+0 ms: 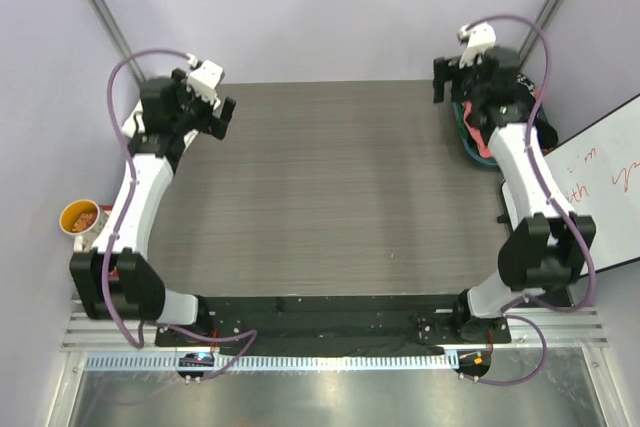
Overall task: Fold and stack the t-shirts
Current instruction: Grab crumpled tshirt from bin with the right arm
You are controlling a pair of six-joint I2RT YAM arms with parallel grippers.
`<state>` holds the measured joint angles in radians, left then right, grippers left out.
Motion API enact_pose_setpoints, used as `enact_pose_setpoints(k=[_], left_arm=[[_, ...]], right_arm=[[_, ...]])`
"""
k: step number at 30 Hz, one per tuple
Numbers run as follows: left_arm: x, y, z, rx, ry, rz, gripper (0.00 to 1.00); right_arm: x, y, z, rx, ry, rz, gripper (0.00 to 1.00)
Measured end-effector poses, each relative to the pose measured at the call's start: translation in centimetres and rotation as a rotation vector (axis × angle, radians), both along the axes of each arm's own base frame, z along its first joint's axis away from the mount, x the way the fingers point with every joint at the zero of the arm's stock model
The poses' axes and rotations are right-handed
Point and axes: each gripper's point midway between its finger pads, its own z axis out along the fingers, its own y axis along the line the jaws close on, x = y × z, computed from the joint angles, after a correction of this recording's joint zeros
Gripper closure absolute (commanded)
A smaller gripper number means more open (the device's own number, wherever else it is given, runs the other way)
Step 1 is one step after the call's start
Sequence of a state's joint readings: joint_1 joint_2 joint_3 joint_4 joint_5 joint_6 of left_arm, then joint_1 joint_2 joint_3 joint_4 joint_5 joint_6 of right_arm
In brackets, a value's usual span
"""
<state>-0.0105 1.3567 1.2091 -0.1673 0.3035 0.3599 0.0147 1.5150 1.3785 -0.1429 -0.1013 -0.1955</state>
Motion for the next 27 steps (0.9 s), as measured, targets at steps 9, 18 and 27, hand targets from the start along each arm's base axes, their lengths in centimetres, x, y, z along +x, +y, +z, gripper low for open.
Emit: enact_pose_setpoints(k=[9,18,27], left_arm=[[4.5,-0.4,-1.4,0.202,0.266,-0.193,0.00],[3.8,-0.4,-3.7,0.284,0.341,-0.292,0.00],[3.2,-0.6,-5.2,0.293,0.364,-0.312,0.00]], right_arm=[[6.7,-11.0,-2.7,-0.072,0.228,-0.299,0.15],[8.0,-22.0,-13.2,0.002,0.497,-0.524,0.16],[7.6,-23.1,-13.6,0.024,0.511,-0.551,0.99]])
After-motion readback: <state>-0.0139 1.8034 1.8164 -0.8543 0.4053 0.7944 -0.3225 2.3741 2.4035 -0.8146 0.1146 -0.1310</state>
